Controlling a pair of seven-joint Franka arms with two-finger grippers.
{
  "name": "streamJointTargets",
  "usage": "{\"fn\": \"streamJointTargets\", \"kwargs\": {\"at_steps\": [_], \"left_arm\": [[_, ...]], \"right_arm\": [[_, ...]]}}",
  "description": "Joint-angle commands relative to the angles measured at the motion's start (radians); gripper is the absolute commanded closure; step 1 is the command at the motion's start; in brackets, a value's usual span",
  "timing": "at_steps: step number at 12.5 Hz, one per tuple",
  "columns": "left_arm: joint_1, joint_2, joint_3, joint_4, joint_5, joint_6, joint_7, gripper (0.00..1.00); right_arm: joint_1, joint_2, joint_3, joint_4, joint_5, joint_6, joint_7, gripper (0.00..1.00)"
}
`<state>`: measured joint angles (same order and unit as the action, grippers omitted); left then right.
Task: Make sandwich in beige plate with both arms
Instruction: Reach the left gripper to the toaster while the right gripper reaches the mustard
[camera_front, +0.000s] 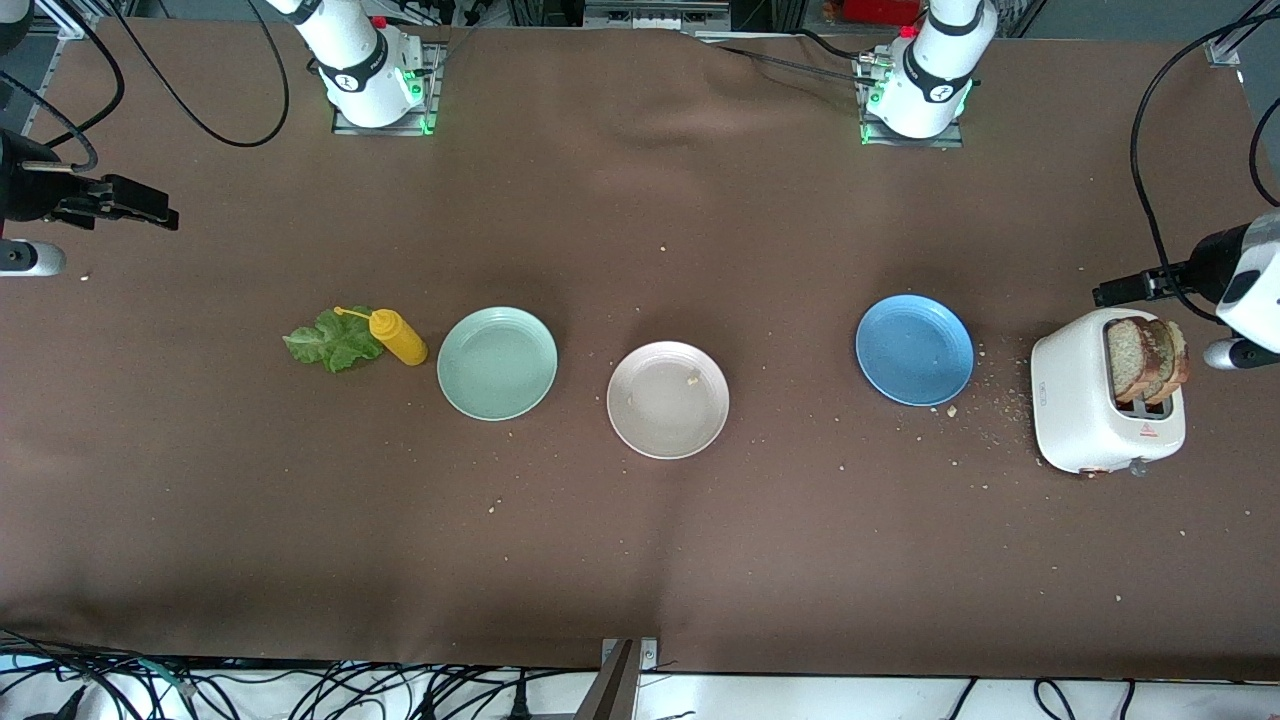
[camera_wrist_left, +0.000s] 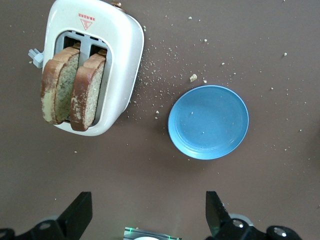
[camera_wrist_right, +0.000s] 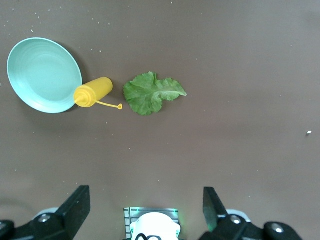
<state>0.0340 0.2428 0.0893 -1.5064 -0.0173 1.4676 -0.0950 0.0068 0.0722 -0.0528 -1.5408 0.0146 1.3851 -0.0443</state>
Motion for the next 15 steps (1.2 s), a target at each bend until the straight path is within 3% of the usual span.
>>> {"fn": "streamJointTargets", "kwargs": {"at_steps": [1,5,8,13,15], "left_arm": [[0.039,0.084,0.0,0.074,-0.006,-0.02,0.014,0.0],[0.072,0.133,0.001,0.075,0.005,0.081,0.017,0.0],[0.073,0.168,0.0,0.058,0.01,0.135,0.075,0.0],[0.081,0.216,-0.005,0.043,0.072,0.188,0.193,0.0],[0.079,0.224,-0.005,0.043,0.072,0.194,0.193,0.0]], "right_arm": [[-0.002,0.021,-0.007,0.024,0.05,-0.023,0.004,0.0],[-0.022,0.057,-0.015,0.004,0.067,-0.008,-0.157,0.0],[-0.027,0.057,-0.047,-0.093,0.093,0.197,-0.456,0.0],[-0.027,0.086,-0.209,-0.269,0.456,0.348,-1.002,0.0],[-0.042,0.127,-0.228,-0.298,0.571,0.352,-1.249,0.0]]}}
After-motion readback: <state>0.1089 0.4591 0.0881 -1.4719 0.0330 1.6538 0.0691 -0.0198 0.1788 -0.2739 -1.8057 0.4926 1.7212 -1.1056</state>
